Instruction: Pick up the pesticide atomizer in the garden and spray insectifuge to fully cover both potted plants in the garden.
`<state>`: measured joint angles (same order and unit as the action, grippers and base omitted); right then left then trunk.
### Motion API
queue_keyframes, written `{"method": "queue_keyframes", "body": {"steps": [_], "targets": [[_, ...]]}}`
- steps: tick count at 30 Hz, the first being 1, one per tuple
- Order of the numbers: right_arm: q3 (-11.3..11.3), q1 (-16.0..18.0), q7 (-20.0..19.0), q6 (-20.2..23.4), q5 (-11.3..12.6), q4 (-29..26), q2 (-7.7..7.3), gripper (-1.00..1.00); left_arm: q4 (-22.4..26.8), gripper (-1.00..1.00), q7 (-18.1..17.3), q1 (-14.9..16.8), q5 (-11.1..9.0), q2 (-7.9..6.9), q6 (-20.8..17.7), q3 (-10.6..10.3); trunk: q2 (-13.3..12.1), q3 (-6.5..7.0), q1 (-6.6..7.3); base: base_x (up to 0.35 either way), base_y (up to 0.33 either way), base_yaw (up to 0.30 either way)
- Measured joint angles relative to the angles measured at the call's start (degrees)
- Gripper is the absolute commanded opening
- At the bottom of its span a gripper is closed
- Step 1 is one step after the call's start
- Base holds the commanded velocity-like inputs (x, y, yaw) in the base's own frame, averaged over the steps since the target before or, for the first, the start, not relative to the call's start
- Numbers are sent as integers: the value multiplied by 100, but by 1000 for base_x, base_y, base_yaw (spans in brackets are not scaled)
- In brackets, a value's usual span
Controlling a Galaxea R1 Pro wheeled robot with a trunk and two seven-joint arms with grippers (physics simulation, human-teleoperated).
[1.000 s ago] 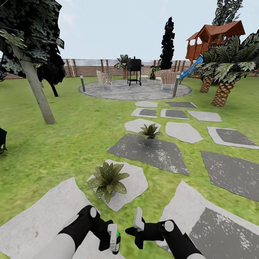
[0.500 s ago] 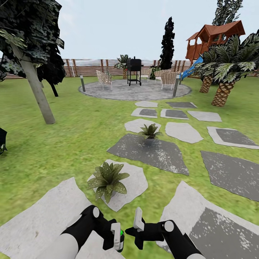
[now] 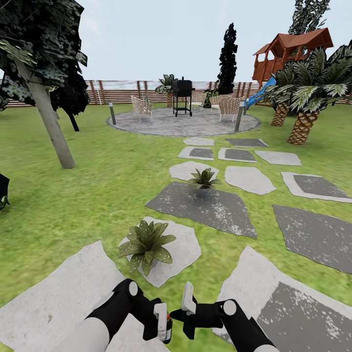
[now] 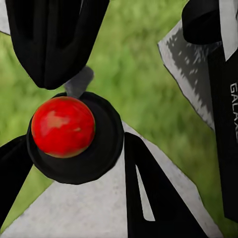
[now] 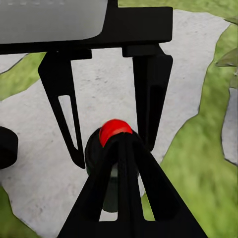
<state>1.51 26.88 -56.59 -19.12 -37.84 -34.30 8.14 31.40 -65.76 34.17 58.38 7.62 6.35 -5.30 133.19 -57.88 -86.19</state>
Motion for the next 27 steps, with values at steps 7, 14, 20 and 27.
{"method": "queue_keyframes", "body": {"steps": [7, 14, 20, 27], "targets": [[0, 0, -1, 0, 0, 0, 0, -100, 0, -100, 29, 0, 43, -47, -6, -13, 0, 0, 0, 0, 0, 0], [0, 0, -4, -4, 0, 0, 0, -100, -1, -100, 35, 1, 98, -717, -18, -12, 0, 0, 0, 0, 0, 0], [3, 0, -4, -9, -15, 0, -19, 100, 7, -100, 25, 0, 91, -1337, -26, 35, 0, 0, 0, 0, 0, 0], [41, 0, 15, -13, -41, 2, -312, 100, -166, -100, 999, -114, -672, -1628, -37, 1272, 0, 0, 0, 0, 0, 0]]}}
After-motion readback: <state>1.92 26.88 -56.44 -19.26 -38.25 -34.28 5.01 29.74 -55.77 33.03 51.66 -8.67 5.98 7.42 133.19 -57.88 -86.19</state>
